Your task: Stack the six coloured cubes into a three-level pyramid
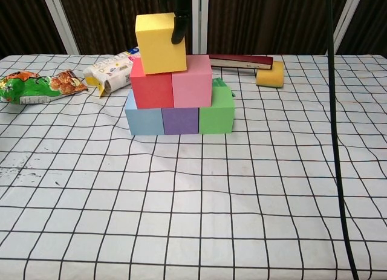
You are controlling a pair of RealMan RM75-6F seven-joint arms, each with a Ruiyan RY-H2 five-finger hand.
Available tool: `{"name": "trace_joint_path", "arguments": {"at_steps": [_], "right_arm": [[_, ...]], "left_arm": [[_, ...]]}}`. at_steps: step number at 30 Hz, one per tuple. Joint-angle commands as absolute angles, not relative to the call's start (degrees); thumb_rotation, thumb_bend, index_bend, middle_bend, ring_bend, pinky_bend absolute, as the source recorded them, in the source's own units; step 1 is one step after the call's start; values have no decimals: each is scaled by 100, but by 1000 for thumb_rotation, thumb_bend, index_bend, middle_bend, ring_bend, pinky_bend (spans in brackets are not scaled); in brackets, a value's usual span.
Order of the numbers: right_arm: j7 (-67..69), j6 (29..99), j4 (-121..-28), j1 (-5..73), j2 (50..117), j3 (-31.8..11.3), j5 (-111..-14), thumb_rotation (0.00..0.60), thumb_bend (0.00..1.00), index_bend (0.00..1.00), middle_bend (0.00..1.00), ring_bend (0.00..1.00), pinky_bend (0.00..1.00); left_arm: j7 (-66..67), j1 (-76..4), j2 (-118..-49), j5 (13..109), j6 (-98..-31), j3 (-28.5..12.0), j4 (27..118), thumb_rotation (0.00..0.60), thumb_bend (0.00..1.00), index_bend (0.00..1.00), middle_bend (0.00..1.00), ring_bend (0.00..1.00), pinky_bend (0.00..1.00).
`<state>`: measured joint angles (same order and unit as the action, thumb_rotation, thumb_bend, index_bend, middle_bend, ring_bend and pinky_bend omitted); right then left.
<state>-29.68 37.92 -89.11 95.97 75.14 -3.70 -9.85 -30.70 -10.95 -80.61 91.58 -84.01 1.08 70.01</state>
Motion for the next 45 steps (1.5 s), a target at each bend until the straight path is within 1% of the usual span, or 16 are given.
{"name": "trace_joint_path", "arguments": {"at_steps": [1, 10, 27, 45], "right_arm": [[-2989, 3810, -8902, 9602, 7525, -350, -973, 600, 126, 0, 548, 125, 0], [-3184, 4082, -8955, 9699, 7611, -306, -677, 600, 125, 0, 548, 132, 0], [-3264, 4075, -8972, 9670, 7628, -442, -325, 600, 125, 0, 554, 132, 0], [-3318, 4032, -8914, 9589, 7653, -514, -441, 600, 134, 0, 555, 132, 0]], "left_arm": [[-3076, -1094, -8054, 9156, -8408, 103, 7006, 600, 3, 75, 167, 32, 67], [-3120, -1093, -8057, 9152, -8397, 106, 6987, 600, 3, 75, 167, 32, 67], [-3157, -1085, -8074, 9152, -8405, 106, 6939, 600, 3, 75, 167, 32, 67], [-3173, -1094, -8075, 9154, -8371, 121, 6922, 600, 4, 75, 167, 32, 67]]}}
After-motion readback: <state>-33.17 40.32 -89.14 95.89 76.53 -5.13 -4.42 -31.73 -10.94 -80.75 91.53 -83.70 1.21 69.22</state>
